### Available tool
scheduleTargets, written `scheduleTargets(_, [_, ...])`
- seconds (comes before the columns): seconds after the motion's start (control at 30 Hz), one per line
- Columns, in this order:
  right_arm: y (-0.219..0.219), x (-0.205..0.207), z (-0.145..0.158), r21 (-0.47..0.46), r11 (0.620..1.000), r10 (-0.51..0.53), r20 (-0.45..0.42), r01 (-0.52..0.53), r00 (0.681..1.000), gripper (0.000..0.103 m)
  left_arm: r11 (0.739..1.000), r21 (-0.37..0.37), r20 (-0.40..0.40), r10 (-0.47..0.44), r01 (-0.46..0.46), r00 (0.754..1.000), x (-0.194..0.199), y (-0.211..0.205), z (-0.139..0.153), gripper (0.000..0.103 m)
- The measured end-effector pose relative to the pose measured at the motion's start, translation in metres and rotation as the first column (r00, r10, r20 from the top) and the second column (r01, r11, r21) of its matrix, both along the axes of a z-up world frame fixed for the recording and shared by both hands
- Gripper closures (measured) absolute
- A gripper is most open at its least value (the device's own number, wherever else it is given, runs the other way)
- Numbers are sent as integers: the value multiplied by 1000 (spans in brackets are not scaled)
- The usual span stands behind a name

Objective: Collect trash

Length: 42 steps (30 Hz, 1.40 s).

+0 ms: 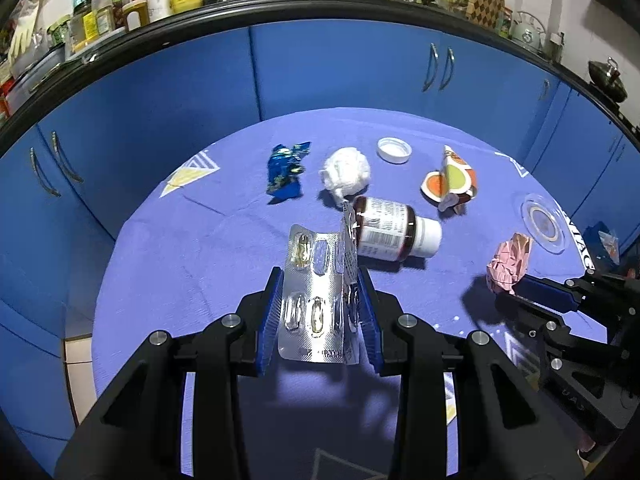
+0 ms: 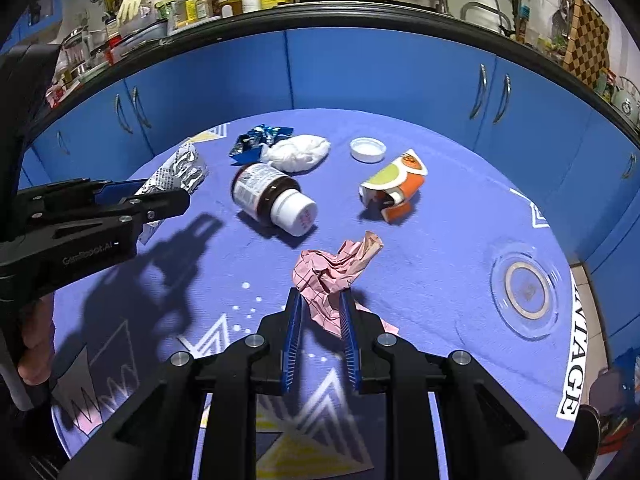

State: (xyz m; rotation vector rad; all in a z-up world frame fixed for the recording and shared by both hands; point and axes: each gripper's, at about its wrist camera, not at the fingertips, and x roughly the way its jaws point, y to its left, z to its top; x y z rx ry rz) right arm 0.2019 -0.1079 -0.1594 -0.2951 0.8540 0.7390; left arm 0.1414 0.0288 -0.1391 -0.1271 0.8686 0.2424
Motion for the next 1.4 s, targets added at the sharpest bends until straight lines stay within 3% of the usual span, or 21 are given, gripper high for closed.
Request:
scheduleTargets(0.6, [31,-13,2,4,991,135,31,-135,990,83,989,12,1,147,-147,989,-27,27,-4,66])
scheduleTargets(1.4, [36,-31,9,-9,985,174,51,-174,983,83,989,15,5,147,-148,989,-40,21,2,66])
